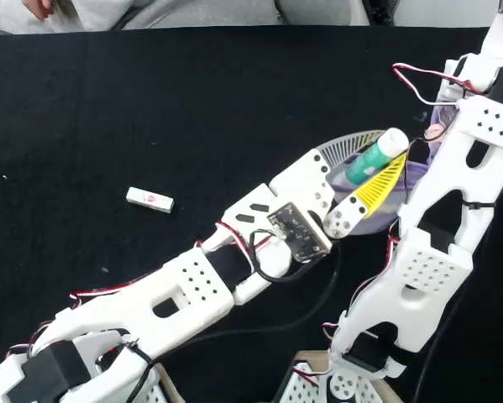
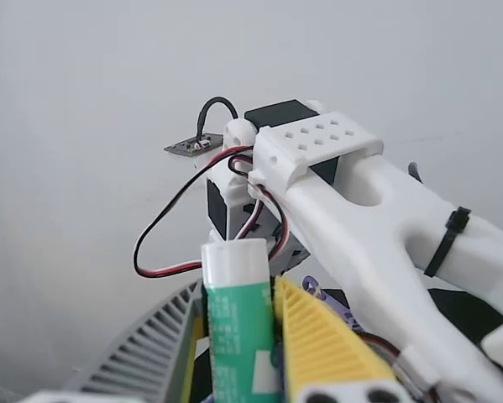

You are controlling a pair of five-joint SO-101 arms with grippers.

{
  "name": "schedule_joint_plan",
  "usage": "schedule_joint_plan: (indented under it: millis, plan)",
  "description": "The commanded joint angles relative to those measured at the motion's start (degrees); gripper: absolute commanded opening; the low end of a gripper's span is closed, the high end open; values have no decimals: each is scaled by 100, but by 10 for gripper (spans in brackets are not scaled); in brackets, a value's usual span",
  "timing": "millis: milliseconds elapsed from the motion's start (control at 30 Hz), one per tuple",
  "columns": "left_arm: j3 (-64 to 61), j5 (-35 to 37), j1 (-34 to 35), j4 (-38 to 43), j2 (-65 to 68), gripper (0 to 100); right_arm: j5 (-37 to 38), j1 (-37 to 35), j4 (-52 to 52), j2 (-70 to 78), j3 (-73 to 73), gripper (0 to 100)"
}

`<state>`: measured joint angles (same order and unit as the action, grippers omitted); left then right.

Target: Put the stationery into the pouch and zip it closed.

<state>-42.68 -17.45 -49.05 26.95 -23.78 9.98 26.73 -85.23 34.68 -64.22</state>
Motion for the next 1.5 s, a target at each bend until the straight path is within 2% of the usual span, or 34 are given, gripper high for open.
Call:
schedule_joint_plan:
  millis: [0,133,267,333,433,533,833,1000,1200,1333,1467]
  plan:
    - [66,132,4,-105,-53,70,0,-97,26,-84,-303,11]
    - [277,132,-4,-1099,-492,91,0,-97,26,-84,-303,11]
    - [1068,149,48,-2989,-1046,141,0,-97,26,-84,-303,11]
    - [1613,387,57,-3859,-1178,145,0,-105,26,-84,-303,11]
    - [2378,686,57,-4677,-1178,156,0,-105,35,-84,-303,11]
    - [2826,782,22,-4993,-976,174,0,-105,35,-84,-303,11]
    - [3468,782,84,-5108,-176,172,0,-105,26,-84,-286,11]
    - [4031,800,954,-5908,-457,122,0,-97,26,-75,-268,11]
    - [4514,1679,2607,-7464,-580,150,0,-105,26,-75,-268,11]
    - [4822,1389,3371,-8440,-527,159,0,-105,26,-75,-259,11]
    - [4664,589,4004,-9046,-510,159,0,-105,18,-75,-259,11]
